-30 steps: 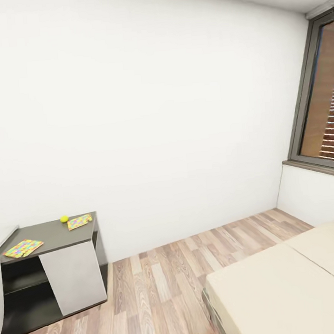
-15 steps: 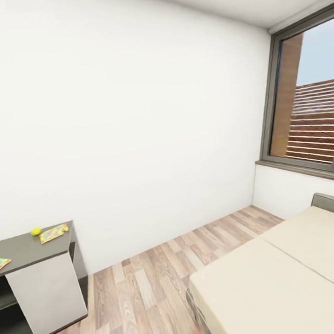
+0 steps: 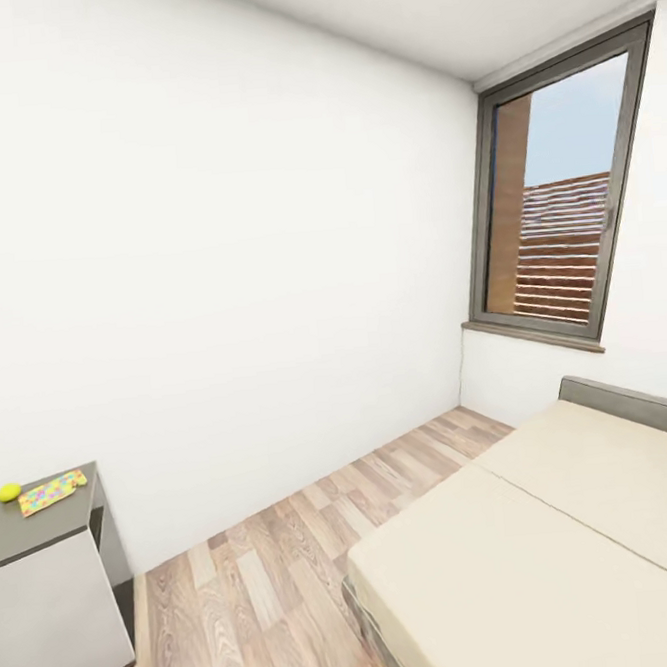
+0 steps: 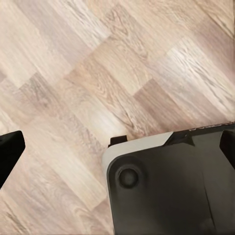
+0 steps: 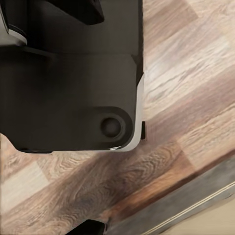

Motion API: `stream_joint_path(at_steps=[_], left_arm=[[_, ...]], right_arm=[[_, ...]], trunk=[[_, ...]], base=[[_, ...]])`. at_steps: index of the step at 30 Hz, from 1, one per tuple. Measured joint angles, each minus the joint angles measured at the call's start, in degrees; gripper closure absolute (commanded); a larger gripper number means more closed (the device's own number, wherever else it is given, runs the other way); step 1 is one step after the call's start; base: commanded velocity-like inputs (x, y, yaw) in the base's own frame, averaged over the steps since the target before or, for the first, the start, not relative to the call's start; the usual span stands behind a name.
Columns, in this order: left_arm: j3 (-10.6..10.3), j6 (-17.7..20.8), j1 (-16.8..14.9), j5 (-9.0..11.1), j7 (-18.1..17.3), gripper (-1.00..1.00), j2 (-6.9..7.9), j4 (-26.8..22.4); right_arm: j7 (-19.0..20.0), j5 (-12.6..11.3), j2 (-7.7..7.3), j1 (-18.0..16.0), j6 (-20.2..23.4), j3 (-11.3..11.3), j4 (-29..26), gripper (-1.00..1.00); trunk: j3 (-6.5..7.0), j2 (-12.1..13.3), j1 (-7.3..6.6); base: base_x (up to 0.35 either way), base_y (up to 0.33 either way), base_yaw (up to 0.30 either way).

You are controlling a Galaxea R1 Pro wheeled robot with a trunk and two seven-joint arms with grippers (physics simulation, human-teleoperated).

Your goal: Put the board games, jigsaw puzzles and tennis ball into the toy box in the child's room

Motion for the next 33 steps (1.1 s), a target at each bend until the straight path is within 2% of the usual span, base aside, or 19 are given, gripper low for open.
stream_joint_path(at_steps=[25, 33], left_arm=[[0.0, 0.0, 0.03, 0.0, -0.01, -1.0, 0.07, 0.0], [-0.01, 0.0, 0.03, 0.0, -0.02, -1.0, 0.08, 0.0]], right_arm=[[0.0, 0.0, 0.0, 0.0, -0.01, 0.0, 0.0, -1.0], [0.0, 0.0, 0.0, 0.0, -0.01, -0.01, 0.0, -1.0]], trunk=[[1.14, 0.0, -0.01], [1.51, 0.0, 0.01]], base=[[-0.013, 0.008, -0.275], [-0.143, 0.0, -0.274]])
